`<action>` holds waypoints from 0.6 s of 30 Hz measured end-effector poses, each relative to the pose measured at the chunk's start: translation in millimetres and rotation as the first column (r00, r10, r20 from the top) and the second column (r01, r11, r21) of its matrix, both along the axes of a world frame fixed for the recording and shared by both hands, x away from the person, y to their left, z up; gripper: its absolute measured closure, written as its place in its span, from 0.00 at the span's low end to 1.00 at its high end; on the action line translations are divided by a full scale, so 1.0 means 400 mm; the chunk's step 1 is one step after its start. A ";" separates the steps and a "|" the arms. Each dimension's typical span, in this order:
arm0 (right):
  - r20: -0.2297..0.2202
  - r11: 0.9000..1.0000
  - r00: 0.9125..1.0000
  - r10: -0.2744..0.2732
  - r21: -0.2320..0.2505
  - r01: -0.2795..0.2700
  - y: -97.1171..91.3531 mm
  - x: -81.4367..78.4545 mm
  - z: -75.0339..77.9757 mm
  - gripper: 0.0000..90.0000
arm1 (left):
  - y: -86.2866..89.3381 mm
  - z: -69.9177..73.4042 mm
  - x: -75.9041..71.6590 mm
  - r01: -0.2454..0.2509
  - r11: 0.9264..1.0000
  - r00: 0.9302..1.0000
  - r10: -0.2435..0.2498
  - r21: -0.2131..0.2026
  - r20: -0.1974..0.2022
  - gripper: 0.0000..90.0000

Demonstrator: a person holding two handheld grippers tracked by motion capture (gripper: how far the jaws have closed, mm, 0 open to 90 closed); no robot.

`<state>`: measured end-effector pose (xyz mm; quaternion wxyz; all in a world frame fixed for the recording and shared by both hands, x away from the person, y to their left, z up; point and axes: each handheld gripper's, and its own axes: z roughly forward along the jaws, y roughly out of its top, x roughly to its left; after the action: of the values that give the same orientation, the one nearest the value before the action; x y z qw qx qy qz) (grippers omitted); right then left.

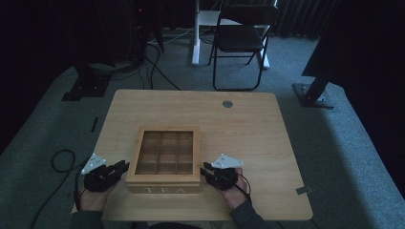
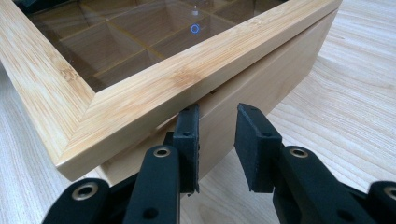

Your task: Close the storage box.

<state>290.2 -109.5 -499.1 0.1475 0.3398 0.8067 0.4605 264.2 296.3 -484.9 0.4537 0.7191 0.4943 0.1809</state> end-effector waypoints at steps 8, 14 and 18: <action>-0.010 1.000 1.000 -0.003 -0.007 0.002 -0.002 0.001 -0.006 0.78 | -0.002 -0.006 -0.002 -0.004 1.000 1.000 0.004 0.004 -0.013 0.81; -0.020 1.000 1.000 -0.005 -0.010 0.005 -0.004 0.002 -0.010 0.78 | -0.004 -0.013 -0.005 -0.010 1.000 1.000 0.010 0.005 -0.023 0.82; -0.025 1.000 1.000 -0.008 -0.017 0.008 -0.005 0.002 -0.015 0.78 | -0.005 -0.017 -0.007 -0.009 1.000 1.000 0.009 0.010 -0.030 0.82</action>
<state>290.9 -111.3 -504.9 0.1419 0.3475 0.8111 0.4485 261.4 294.3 -491.8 0.4421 0.7216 0.5033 0.1746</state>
